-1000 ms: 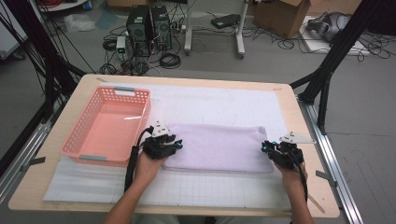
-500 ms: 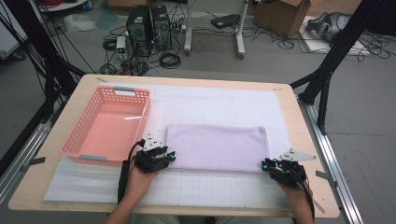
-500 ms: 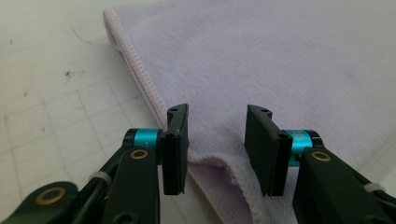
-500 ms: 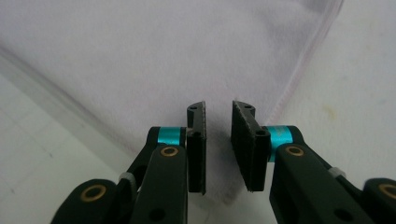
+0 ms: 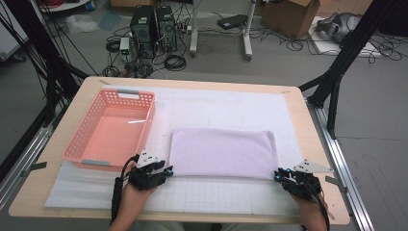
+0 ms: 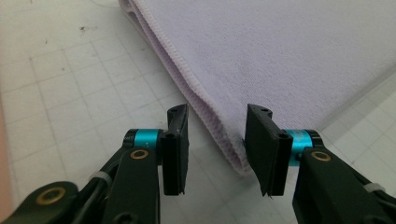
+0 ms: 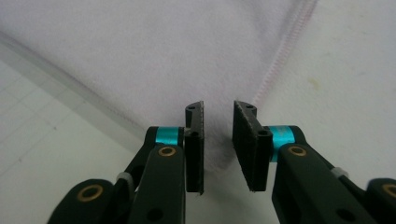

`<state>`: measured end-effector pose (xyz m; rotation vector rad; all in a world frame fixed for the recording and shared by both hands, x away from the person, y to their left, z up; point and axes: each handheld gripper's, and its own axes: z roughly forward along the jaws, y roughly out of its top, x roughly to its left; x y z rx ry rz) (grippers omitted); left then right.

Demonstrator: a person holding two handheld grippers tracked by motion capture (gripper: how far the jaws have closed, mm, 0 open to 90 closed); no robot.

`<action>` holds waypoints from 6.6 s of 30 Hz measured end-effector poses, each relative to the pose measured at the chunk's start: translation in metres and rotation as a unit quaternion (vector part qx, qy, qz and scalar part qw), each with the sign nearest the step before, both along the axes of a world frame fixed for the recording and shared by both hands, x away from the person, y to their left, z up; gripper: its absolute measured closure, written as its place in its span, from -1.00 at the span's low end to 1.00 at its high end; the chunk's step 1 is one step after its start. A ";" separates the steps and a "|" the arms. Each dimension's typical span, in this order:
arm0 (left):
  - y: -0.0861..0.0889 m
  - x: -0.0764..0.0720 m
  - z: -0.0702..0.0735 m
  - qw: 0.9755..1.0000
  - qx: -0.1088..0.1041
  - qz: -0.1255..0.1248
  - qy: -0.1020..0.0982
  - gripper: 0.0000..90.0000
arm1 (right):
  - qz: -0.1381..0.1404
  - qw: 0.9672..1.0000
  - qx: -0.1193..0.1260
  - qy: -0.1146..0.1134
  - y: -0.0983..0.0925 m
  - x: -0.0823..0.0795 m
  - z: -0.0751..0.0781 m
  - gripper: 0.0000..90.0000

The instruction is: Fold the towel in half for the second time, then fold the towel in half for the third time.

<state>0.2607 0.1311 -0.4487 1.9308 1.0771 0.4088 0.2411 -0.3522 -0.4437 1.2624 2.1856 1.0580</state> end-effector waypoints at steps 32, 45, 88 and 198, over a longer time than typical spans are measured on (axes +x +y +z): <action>-0.002 -0.009 0.016 0.989 -0.102 -0.040 -0.103 -0.60 | -0.037 0.990 0.075 -0.110 -0.015 -0.018 0.024 -0.62; -0.005 -0.002 0.011 0.994 -0.079 -0.019 -0.075 -0.60 | -0.037 0.991 0.078 -0.101 -0.013 -0.016 0.023 -0.62; -0.023 0.014 -0.004 0.998 -0.042 -0.001 0.050 0.74 | 0.080 0.989 0.105 -0.069 0.088 0.046 0.056 -0.53; -0.188 0.046 0.047 0.985 -0.099 -0.135 0.047 0.83 | 0.091 0.993 0.057 -0.046 0.096 0.146 0.066 0.86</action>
